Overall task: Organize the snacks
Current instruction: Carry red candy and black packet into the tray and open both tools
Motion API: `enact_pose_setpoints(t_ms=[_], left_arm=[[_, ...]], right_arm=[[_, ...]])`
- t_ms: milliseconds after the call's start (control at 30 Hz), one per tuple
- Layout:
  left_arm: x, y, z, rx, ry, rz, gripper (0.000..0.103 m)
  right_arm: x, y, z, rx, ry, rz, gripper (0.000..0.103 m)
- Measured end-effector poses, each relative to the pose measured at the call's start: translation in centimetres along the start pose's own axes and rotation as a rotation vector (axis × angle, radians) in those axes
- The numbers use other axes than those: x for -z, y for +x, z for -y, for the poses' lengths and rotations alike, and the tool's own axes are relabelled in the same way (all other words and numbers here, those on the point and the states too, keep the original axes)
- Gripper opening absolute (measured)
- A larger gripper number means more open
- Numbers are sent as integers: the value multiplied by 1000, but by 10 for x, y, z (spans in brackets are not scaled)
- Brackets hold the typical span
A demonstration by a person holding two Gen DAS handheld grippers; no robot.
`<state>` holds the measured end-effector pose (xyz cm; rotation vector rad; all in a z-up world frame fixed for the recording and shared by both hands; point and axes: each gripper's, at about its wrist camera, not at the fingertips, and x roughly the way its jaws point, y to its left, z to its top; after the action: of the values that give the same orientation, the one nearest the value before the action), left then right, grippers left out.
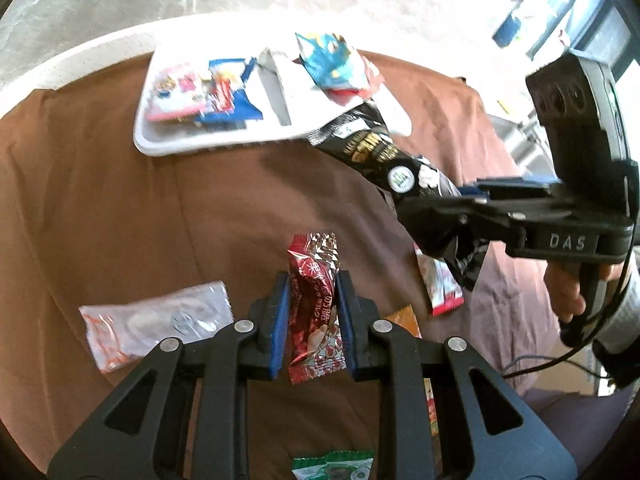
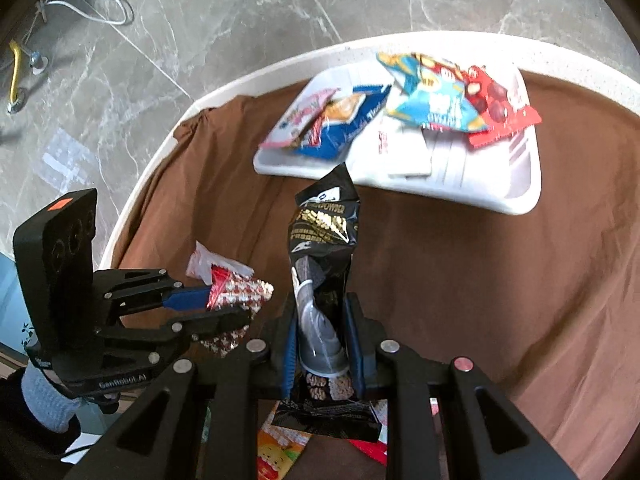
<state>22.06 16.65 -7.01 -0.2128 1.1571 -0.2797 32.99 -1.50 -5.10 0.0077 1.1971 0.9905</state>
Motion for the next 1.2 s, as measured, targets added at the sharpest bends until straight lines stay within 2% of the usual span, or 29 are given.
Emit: enact_pose_setpoints(t_ms=[500, 867, 1200], left_arm=[[-80, -22, -62, -26, -48, 94, 21], [-138, 1, -90, -35, -46, 95, 21], [-168, 26, -103, -33, -37, 82, 21]], right_arm=[[-60, 8, 7, -27, 98, 62, 23], [-104, 36, 17, -12, 147, 75, 23], [-129, 61, 29, -21, 215, 67, 23]])
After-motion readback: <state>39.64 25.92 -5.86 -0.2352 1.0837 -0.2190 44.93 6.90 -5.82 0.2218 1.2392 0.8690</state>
